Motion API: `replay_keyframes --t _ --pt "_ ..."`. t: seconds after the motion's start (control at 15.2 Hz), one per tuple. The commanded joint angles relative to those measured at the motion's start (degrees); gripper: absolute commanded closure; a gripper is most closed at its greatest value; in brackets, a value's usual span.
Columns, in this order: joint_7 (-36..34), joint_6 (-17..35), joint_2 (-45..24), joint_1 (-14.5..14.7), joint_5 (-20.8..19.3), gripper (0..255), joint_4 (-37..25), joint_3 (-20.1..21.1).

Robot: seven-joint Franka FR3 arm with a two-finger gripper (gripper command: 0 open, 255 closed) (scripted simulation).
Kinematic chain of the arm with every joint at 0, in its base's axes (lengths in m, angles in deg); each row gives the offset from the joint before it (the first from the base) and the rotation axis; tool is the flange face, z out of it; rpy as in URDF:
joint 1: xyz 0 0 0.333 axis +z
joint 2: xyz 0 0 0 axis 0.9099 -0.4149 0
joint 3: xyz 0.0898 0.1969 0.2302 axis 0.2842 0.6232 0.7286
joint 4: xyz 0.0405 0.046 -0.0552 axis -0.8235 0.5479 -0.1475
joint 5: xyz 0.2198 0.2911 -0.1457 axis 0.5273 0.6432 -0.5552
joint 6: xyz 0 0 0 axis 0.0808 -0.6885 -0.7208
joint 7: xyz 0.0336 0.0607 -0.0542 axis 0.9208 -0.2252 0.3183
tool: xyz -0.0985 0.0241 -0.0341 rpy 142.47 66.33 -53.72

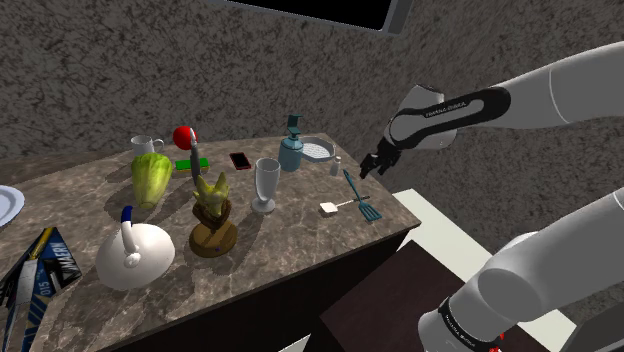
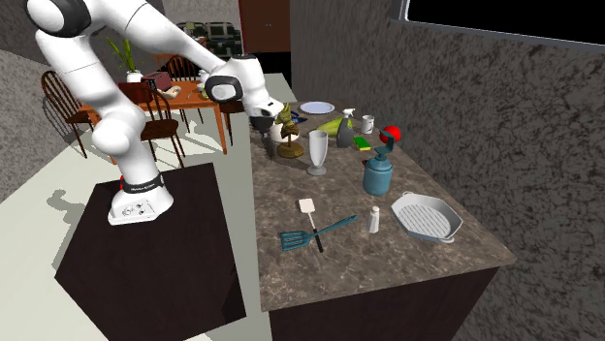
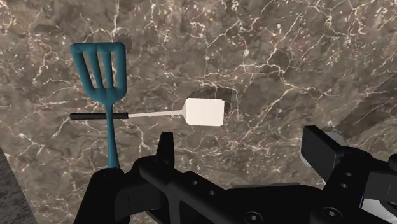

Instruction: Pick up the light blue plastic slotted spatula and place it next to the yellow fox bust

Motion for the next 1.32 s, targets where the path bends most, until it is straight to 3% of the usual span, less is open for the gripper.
replay_keyframes --t 0.0,0.53,0.86,1.25 --pt "2.03 4.06 -4.93 -0.12 0.95 0 -1.19 -1.17" --pt "12.7 15.01 -22.85 -2.18 9.69 0 -8.63 -2.87" --pt "19.16 19.32 -33.89 -6.52 15.39 0 -15.79 -0.51" --pt "23.66 22.37 -46.65 -12.1 18.29 0 -26.49 2.43"
